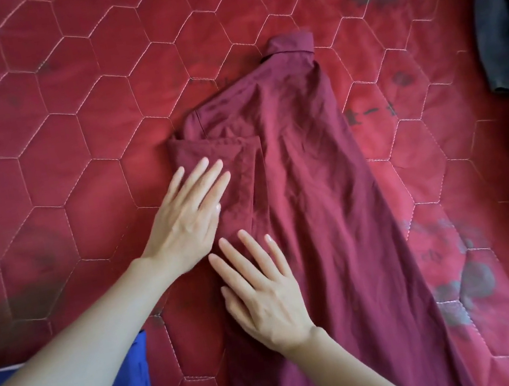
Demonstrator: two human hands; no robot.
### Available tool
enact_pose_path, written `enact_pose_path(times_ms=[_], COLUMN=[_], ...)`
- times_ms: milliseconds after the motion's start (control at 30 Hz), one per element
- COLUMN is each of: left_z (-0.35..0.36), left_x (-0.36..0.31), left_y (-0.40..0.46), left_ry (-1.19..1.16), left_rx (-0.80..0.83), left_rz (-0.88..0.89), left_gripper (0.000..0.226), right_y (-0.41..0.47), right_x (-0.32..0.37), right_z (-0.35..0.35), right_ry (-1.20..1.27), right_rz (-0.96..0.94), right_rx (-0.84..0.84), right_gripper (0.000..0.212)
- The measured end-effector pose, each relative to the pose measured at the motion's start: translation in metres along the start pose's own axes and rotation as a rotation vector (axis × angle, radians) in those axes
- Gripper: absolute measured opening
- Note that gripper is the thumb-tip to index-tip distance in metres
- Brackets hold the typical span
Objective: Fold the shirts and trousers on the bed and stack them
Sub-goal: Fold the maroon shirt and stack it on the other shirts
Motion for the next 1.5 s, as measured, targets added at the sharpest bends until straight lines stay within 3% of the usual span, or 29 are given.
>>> enact_pose_path(times_ms=[133,500,667,800,1033,1200,1300,1500], left_z=[0.021,0.017,0.002,0.019,0.030,0.016,0.016,0.043], left_x=[0.004,0.034,-0.010,-0.017,-0.007,-0.019,-0.063,-0.161], left_y=[-0.006,0.069,0.040,0.016,0.029,-0.013,-0.075,-0.170], left_ry=[0.094,0.112,0.043,0.058,0.134,-0.039,-0.001,0.071], left_rx=[0.236,0.251,0.101,0.281,0.330,0.203,0.132,0.236], left_rz=[-0.009,-0.236,-0.050,0.006,-0.017,-0.236,-0.254,-0.247], left_gripper=[0.056,0.059,0.053,0.056,0.055,0.053,0.054,0.054], right_y=[-0.005,-0.009,-0.009,-0.011,-0.012,-0.009,-0.028,-0.128], right_x=[-0.018,-0.025,-0.025,-0.025,-0.025,-0.022,-0.023,-0.018], right_z=[0.005,0.011,0.010,0.012,0.014,0.004,0.000,-0.025], right_ry=[-0.046,-0.037,-0.023,0.031,0.029,0.038,-0.003,-0.032], right_rz=[0.129,0.156,0.150,0.141,0.156,0.175,0.173,0.109], right_rx=[0.031,0.002,-0.022,-0.097,-0.120,0.037,0.179,0.247], right_gripper=[0.040,0.039,0.039,0.037,0.034,0.044,0.057,0.060])
Point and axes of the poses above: each hand's wrist, its own y-axis towards the middle knuckle, its own z-axis out of the palm, x = y × z, the point moved 3 cm from there along y, towards the middle knuckle, and after that the axes turned 7 degrees about x, right-handed, at the moved point
